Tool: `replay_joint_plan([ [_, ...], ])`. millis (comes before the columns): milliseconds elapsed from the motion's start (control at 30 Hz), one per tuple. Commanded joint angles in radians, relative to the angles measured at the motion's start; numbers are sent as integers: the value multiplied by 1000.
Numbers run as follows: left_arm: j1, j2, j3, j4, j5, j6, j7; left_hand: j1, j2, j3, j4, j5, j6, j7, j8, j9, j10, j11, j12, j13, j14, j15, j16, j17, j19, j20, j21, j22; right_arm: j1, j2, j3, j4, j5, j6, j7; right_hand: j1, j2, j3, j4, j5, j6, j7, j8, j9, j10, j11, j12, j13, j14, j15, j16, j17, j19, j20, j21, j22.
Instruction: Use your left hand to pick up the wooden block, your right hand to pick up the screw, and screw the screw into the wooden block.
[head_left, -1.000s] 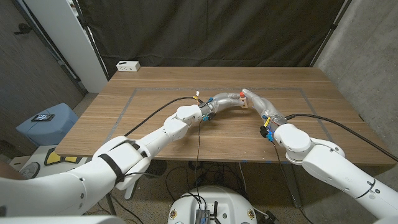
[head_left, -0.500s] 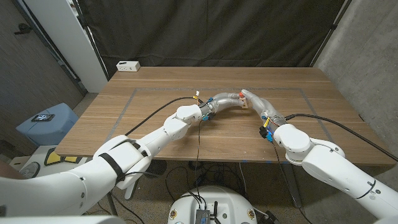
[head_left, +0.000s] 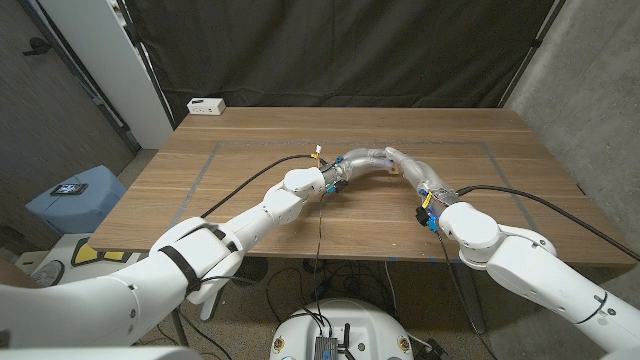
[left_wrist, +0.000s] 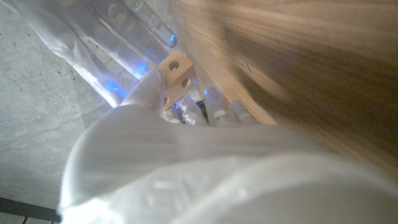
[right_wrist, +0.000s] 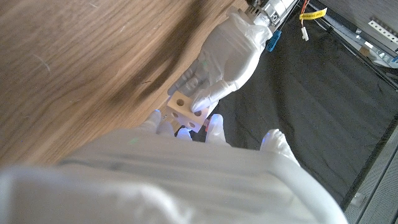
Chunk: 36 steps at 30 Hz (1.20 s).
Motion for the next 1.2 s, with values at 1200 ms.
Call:
replay_joint_plan([
  [1200, 37, 47, 13, -124, 14, 52, 30, 2, 10, 2, 5, 3, 10, 4, 6, 4, 4, 1, 5, 2, 10, -65, 9, 4, 8, 3, 4, 3, -59, -21, 86, 3, 0, 29, -13, -5, -4, 11, -2, 4, -37, 11, -12, 3, -133, 13, 10, 3, -164, 4, 5, 1, 3, 11, 7, 3],
])
